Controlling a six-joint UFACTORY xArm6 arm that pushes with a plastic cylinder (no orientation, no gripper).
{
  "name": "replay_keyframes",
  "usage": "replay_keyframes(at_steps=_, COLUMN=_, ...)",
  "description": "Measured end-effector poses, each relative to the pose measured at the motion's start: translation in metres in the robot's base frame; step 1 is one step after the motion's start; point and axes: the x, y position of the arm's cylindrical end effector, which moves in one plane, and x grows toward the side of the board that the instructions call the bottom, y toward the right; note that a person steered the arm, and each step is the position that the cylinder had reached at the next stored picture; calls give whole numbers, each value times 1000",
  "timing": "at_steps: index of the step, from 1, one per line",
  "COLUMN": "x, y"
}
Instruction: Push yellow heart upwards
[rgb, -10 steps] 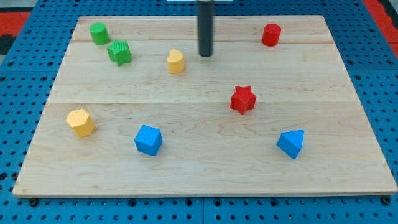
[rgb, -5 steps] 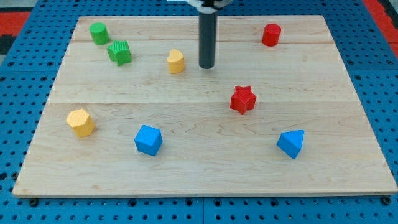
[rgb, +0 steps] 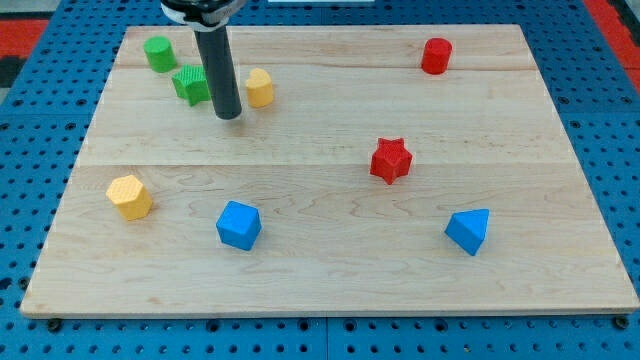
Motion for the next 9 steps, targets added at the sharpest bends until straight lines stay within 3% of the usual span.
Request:
replay_keyframes(at_steps=2, x=-40, y=63)
replay_keyframes(at_steps=3, x=-9, y=50)
replay_keyframes(at_steps=5, x=-55, y=29)
replay_keyframes(at_steps=7, x=-69, y=93)
replay_keyframes(at_steps=9, x=-73, y=92)
